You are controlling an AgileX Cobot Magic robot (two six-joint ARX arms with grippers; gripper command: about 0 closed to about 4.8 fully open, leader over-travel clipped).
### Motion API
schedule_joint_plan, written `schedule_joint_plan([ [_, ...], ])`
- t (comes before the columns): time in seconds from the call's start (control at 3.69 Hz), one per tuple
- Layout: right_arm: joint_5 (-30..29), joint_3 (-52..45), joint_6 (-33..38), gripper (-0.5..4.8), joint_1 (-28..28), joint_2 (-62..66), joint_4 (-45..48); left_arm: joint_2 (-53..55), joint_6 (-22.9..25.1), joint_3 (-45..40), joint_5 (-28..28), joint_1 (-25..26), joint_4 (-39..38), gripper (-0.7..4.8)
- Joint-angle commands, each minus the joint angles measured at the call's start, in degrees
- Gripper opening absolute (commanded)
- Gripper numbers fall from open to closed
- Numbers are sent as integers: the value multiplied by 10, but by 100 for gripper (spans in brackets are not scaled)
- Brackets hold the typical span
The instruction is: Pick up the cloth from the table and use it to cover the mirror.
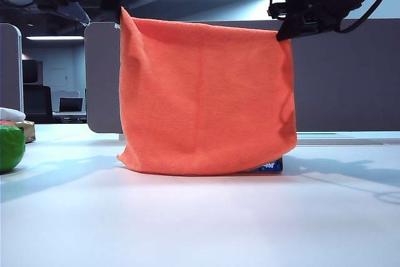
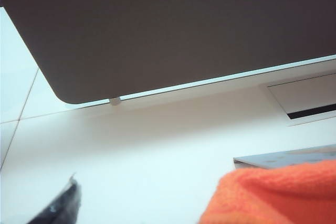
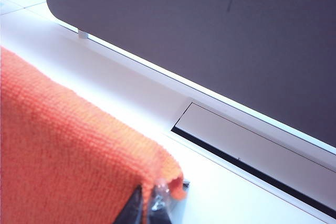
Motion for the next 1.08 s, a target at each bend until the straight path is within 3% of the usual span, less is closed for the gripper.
schedule_joint_plan([
  [0.27,2,2,2,-5,0,-1,-6,-2,2,2,-38,5,11,350],
  [0.81,2,2,2,-5,0,-1,-6,-2,2,2,-58,5,11,350],
  [1.08,2,2,2,69,0,-3,-1,-2,0,2,-222,5,15,350],
])
